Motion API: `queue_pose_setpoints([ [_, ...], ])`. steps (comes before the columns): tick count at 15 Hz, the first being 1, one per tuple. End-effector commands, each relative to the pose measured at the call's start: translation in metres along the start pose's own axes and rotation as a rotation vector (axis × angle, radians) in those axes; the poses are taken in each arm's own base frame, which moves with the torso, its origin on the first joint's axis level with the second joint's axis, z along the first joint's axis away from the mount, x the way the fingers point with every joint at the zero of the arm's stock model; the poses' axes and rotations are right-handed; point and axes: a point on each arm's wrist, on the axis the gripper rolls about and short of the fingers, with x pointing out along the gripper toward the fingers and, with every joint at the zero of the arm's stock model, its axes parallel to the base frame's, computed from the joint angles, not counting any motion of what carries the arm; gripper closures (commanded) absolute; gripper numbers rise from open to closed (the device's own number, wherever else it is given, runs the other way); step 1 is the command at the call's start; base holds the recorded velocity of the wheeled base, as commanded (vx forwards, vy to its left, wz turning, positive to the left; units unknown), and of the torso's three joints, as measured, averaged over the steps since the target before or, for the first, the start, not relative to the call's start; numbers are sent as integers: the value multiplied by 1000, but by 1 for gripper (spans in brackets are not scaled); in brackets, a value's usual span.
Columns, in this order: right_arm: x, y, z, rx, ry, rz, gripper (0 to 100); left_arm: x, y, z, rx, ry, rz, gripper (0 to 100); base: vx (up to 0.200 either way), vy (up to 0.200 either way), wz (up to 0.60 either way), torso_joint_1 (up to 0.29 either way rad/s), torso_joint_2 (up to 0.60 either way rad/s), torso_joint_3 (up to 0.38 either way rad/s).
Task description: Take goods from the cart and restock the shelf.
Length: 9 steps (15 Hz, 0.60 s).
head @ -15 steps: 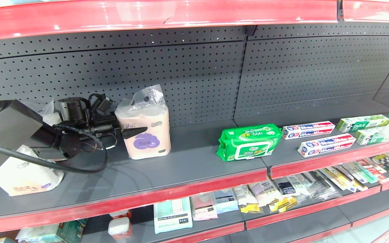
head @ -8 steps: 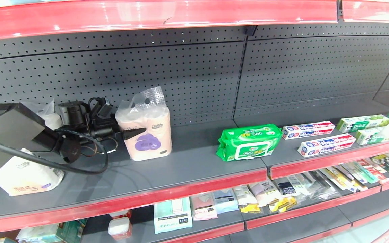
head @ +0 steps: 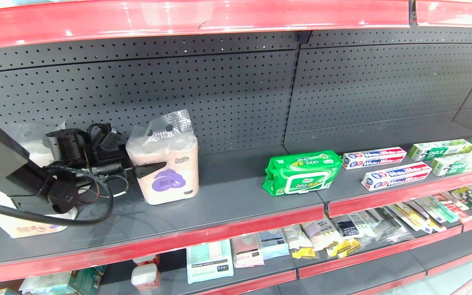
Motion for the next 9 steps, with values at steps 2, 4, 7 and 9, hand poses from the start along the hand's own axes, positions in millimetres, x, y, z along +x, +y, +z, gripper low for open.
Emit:
queue_pose_setpoints([
  [2,-1,0,0,-1,-4,-1,100,-17,-17,2,6,-9,-4,100,0,0,0,0,0,0],
  [4,-1,-1,2,-8,-6,-4,100,-24,-32,-3,-7,-4,-10,100,0,0,0,0,0,0],
  [7,2,0,1,-14,3,-3,100,-30,-44,-6,-20,-19,-7,100,0,0,0,0,0,0],
  [9,2,0,1,-14,6,-2,100,-32,-47,-5,-40,-42,-5,100,0,0,0,0,0,0],
])
